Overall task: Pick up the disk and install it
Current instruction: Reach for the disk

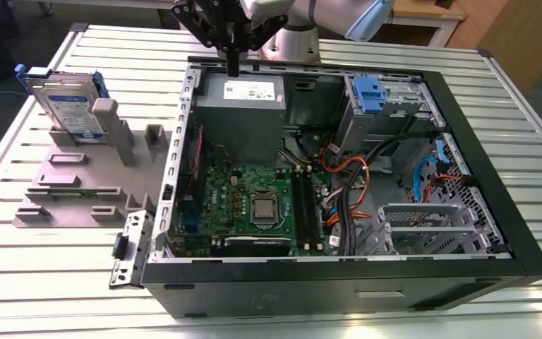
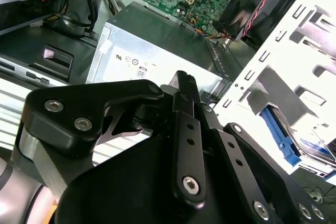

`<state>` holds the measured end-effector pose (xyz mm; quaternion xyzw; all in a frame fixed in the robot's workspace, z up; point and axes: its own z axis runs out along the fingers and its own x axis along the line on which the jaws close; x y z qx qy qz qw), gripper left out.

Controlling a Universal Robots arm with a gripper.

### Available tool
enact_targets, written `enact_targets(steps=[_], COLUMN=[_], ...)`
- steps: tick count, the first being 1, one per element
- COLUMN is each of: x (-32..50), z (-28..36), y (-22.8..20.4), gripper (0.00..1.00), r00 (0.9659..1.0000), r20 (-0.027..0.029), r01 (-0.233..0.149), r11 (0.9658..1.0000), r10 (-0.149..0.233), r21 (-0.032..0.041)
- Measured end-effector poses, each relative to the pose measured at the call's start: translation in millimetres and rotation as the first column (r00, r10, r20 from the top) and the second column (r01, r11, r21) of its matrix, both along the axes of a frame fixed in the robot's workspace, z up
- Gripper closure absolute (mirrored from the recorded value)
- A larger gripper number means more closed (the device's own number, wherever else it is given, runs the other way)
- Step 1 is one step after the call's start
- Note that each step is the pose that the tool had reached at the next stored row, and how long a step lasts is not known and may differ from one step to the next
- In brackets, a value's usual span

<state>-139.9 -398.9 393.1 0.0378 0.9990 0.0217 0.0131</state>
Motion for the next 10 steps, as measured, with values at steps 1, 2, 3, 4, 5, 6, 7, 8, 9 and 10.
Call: enact_targets(steps=[1, 2, 3, 4, 5, 6, 7, 8, 9, 10], x=[-0.2, -0.5, -0.8, -1.1, -1.4, -1.7, -2.0, -2.3, -2.6, -2.9], z=[0.0, 0.0, 0.0, -0.1, -0.1, -0.1, -0.1, -0.1, -0.1, -0.1], y=[0.0, 0.0, 0.0, 0.0, 0.0, 0.0, 0.0, 0.0, 0.0, 0.0], gripper=[0.89, 0.89, 0.89, 0.89, 0.89, 0.89, 0.89, 0.89, 0.89, 0.89], r00=[1.0, 1.0, 1.0, 1.0, 1.0, 1.0, 1.0, 1.0, 1.0, 1.0], r20=[0.0, 0.0, 0.0, 0.0, 0.0, 0.0, 0.0, 0.0, 0.0, 0.0], r01=[0.0, 0.0, 0.0, 0.0, 0.0, 0.0, 0.0, 0.0, 0.0, 0.0], r11=[1.0, 1.0, 1.0, 1.0, 1.0, 1.0, 1.0, 1.0, 1.0, 1.0], r10=[0.0, 0.0, 0.0, 0.0, 0.0, 0.0, 0.0, 0.0, 0.0, 0.0], r21=[0.0, 0.0, 0.0, 0.0, 0.0, 0.0, 0.0, 0.0, 0.0, 0.0])
